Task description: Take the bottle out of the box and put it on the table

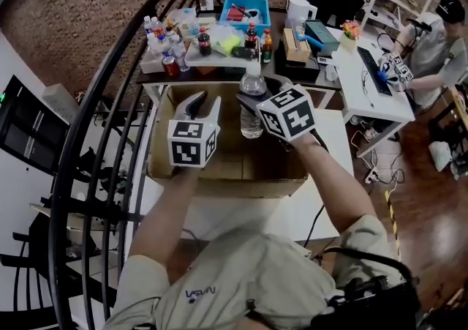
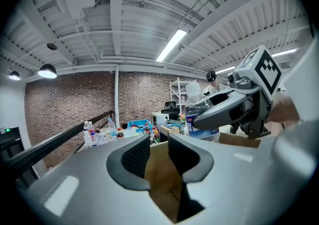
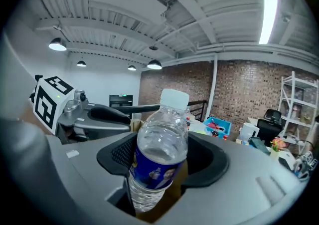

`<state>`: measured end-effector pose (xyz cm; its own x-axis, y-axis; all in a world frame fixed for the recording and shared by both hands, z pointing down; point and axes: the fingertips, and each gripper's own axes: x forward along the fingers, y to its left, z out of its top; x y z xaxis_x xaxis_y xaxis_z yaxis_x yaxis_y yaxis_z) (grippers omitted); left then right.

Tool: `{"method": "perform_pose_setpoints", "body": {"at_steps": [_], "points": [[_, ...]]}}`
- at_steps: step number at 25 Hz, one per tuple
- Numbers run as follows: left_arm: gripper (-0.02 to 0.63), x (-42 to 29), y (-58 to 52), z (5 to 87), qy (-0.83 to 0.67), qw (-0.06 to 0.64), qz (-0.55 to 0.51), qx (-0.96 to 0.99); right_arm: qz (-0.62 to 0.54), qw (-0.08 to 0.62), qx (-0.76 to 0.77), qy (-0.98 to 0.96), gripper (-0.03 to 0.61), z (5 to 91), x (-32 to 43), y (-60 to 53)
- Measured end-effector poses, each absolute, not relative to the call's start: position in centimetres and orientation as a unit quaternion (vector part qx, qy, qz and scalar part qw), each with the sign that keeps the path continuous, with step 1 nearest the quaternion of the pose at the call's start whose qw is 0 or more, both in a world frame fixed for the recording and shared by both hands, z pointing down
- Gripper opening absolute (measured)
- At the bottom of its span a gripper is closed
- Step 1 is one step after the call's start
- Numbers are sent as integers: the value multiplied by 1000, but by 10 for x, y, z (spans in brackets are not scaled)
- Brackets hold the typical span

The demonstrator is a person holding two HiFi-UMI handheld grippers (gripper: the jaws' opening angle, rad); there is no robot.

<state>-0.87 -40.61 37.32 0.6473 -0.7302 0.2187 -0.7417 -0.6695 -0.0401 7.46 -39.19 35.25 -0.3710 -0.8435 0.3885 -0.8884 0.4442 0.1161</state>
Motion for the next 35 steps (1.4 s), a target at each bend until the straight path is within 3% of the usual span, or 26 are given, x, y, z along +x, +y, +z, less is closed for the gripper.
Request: {"method": "perform_pose_setpoints", "body": {"at_steps": [10, 18, 24, 35], "points": [[100, 94, -353, 310, -312, -13, 41, 949, -5, 128, 636, -761, 282, 261, 191, -321], [100, 209, -278, 295, -201, -24, 23, 979, -30, 140, 726, -673, 282, 253, 291, -234], [100, 273, -222, 287, -136, -49, 16, 989, -23, 139, 758, -637, 282, 288, 338, -190], [100, 331, -170, 323, -116, 21, 12, 993, 29, 147, 790, -595, 282, 461, 395, -155]]}}
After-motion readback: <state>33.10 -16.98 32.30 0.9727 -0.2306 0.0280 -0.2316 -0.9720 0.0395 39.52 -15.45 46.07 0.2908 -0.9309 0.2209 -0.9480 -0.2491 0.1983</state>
